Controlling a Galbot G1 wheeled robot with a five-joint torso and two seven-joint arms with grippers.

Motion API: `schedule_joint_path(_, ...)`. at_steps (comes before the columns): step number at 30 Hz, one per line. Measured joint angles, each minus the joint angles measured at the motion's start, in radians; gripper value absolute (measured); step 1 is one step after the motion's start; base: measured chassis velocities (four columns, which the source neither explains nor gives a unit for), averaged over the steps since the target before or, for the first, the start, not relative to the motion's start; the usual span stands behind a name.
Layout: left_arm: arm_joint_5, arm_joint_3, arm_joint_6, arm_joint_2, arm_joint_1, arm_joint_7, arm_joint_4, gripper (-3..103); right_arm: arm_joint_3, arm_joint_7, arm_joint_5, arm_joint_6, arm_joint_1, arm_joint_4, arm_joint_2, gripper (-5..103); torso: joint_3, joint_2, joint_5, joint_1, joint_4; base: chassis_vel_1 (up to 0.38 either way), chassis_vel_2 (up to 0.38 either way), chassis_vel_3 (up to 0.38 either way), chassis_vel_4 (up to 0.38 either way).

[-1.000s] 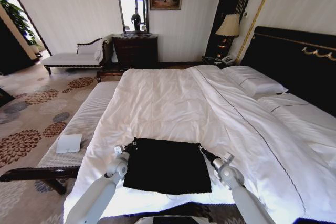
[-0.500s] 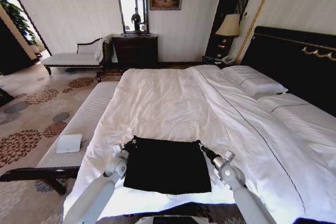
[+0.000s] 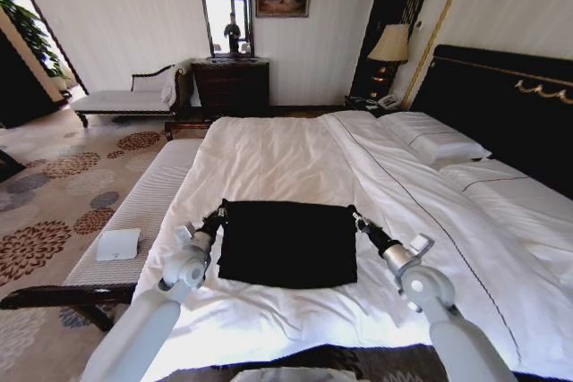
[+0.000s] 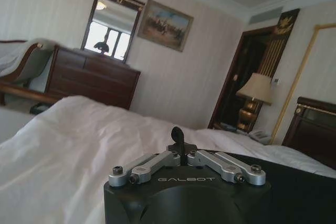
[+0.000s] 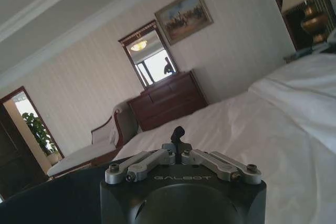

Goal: Fold the clothes on the bed.

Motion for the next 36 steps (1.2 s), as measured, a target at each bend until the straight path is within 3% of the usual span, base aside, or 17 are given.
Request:
schedule_joint_path(7, -0.06, -0.004, 0.005, 0.099, -0.071, -0.014, -0.08, 1, 0.085, 0.024, 0.035, 0.004, 0.016, 0.1, -0.075, 0, 0.0, 0.0, 0.0002, 0.0, 0.0004, 0.0, 0.0, 0.0, 0.0)
schedule_joint_path(14, -0.07, -0.005, 0.008, 0.104, -0.074, -0.028, -0.108, 1, 0.11, 0.031, 0.037, 0.004, 0.009, 0.136, -0.09, 0, 0.0, 0.0, 0.0002, 0.0, 0.0003, 0.0, 0.0, 0.0, 0.0)
schedule_joint_path(22, -0.071, -0.054, 0.009, 0.123, 0.014, -0.036, -0.154, 1, 0.136, 0.034, 0.041, 0.004, -0.016, 0.158, -0.091, 0, 0.0, 0.0, 0.0001, 0.0, 0.0004, 0.0, 0.0, 0.0, 0.0)
schedule_joint_path(36, -0.027, -0.157, -0.001, 0.068, 0.207, -0.037, -0.239, 1, 0.113, 0.028, -0.012, 0.01, -0.121, 0.201, -0.027, 0, 0.0, 0.0, 0.0002, 0.0, 0.0003, 0.0, 0.0, 0.0, 0.0)
